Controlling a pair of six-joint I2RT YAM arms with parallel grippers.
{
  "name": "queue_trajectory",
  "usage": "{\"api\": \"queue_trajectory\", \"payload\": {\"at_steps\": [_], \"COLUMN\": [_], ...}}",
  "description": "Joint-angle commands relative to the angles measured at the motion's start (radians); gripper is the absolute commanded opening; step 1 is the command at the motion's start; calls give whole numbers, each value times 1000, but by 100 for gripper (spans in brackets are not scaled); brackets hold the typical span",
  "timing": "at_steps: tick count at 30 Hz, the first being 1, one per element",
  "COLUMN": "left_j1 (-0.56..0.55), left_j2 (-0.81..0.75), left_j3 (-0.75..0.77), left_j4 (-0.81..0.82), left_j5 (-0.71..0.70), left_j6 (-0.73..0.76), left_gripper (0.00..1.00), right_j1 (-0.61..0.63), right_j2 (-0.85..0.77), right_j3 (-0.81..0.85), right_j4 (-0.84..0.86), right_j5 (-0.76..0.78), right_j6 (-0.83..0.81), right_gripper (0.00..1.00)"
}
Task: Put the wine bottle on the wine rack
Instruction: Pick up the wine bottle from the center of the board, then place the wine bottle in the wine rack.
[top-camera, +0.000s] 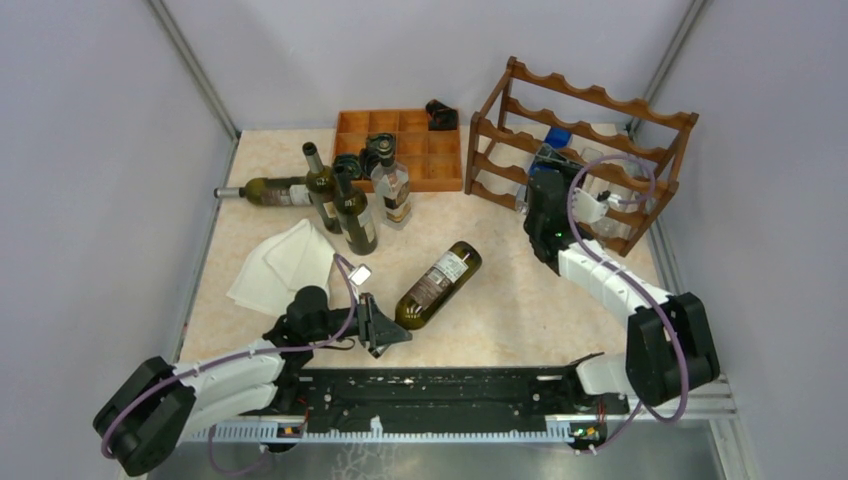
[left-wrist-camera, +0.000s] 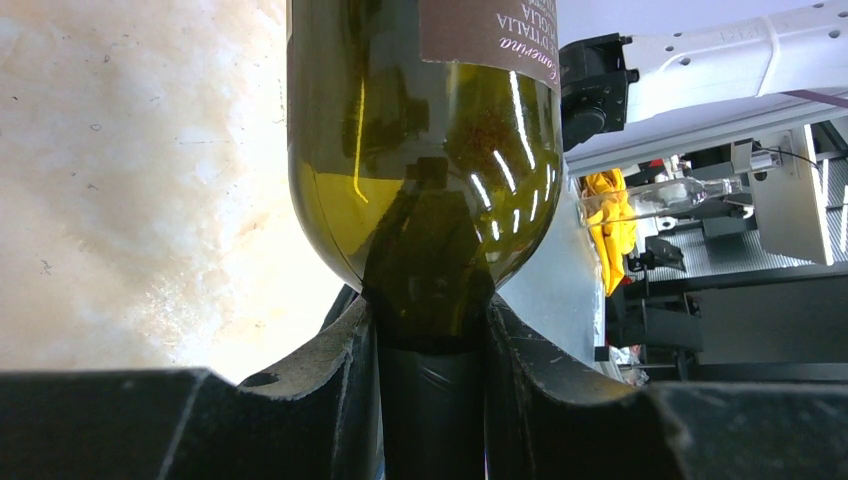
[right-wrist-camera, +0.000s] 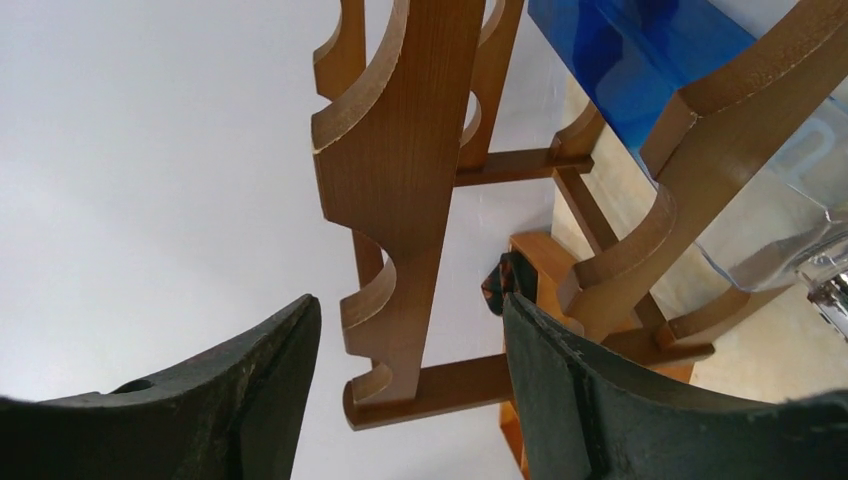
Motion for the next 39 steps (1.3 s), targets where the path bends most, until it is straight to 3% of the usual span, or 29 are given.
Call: {"api": "queue_trajectory", "payload": {"at_steps": [1, 13, 25, 39], "left_j1": [5, 5, 6, 5], "left_j2": [-37, -50, -46, 17], "left_j3": [16, 27, 23, 49], "left_j4": [133, 99, 90, 142], "left_j5": [2, -4, -9, -9], "left_j6": [21, 38, 49, 37], "left_gripper": [0, 0, 0, 0], "right_j1": [7, -10, -25, 14], "right_j2": [63, 198, 121, -137], "right_j3": [81, 180, 71, -125], "right_j4": [50, 70, 194, 168], "right_j5": [105, 134, 108, 71], "right_j6": [8, -6, -40, -47], "right_gripper": [65, 47, 8, 4]}}
